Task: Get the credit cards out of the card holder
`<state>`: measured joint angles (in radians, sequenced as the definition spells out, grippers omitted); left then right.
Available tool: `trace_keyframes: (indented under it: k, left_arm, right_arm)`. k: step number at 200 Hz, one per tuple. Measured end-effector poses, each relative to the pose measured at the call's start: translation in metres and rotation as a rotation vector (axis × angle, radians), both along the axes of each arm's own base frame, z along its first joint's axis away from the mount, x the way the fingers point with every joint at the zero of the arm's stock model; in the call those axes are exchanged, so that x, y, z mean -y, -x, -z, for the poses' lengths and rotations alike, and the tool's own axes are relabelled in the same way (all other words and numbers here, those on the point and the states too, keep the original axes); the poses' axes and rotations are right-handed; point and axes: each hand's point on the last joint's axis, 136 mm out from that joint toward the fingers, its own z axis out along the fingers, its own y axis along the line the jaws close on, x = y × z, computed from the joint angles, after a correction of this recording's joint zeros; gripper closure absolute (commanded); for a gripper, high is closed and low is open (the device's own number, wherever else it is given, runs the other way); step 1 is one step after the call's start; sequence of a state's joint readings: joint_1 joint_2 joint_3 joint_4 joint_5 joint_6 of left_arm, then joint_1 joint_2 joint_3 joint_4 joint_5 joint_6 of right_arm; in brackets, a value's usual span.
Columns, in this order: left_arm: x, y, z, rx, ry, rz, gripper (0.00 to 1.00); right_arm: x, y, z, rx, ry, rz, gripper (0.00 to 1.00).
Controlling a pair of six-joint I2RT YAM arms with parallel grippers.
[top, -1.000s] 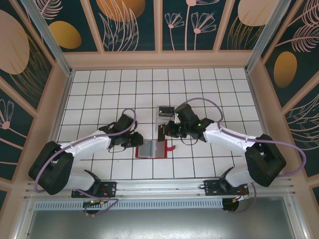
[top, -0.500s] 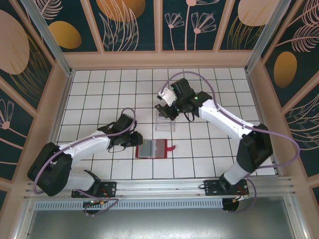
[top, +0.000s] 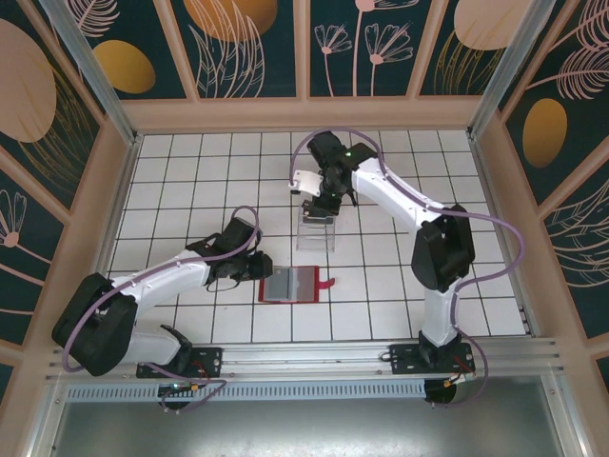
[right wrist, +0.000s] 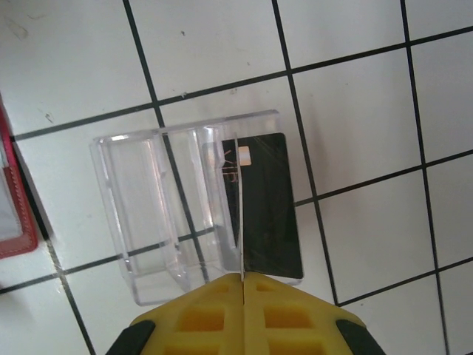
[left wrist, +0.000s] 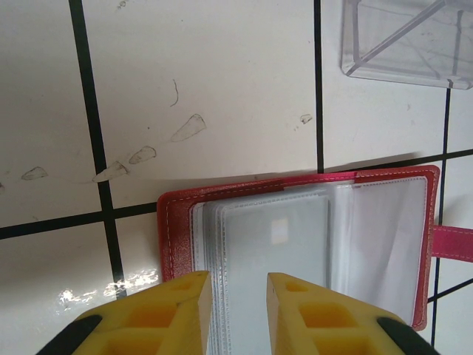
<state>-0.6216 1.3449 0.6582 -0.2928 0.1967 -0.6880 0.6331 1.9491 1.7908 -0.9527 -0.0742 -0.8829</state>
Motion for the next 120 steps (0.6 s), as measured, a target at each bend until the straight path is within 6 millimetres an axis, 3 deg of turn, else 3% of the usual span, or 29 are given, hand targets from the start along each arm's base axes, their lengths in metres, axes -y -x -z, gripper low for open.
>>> trace_keyframes:
  k: [45,120]
  left_arm:
    - [0.001,-0.001,-0.002,0.006,0.002,0.003,0.73]
    - [0.001,-0.002,-0.002,0.006,0.002,0.003,0.73]
  right_arm:
    - [-0.003,-0.016,0.002,0.007,0.036,-0.038,1.0]
    - [0.003,-0.018,0.039,-0.067,0.117,-0.068,1.0]
